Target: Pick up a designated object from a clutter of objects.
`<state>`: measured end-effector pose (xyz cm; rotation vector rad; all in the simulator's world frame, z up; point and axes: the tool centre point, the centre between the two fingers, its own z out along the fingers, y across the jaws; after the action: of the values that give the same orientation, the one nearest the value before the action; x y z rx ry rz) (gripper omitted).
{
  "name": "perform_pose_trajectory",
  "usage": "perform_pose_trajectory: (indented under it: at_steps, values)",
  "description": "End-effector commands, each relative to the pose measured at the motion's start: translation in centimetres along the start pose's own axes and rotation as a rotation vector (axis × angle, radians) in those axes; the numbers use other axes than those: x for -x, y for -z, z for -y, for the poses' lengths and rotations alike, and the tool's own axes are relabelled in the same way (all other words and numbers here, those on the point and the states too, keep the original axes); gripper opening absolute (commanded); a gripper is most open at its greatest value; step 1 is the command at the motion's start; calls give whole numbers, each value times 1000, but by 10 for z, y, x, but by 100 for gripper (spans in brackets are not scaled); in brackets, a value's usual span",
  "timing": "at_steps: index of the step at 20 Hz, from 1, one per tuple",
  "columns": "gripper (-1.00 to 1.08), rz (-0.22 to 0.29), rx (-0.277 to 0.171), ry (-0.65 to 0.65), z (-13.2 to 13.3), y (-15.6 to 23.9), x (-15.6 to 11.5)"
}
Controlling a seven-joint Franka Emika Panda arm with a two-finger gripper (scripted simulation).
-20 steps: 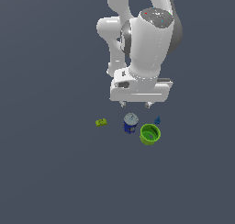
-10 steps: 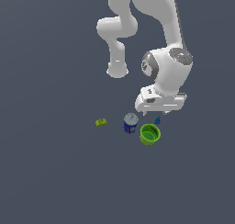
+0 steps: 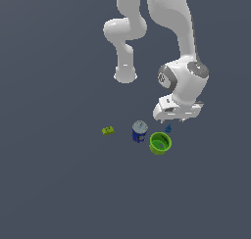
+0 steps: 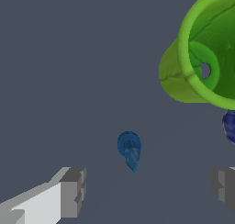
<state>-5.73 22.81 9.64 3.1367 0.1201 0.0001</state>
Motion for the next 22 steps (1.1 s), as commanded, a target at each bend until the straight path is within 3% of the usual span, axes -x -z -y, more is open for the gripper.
perform_pose_trajectory:
  at_steps: [1, 22]
  values:
    - [100, 0, -2, 0, 4, -4, 2]
    - [100, 0, -2, 1, 4, -54, 3]
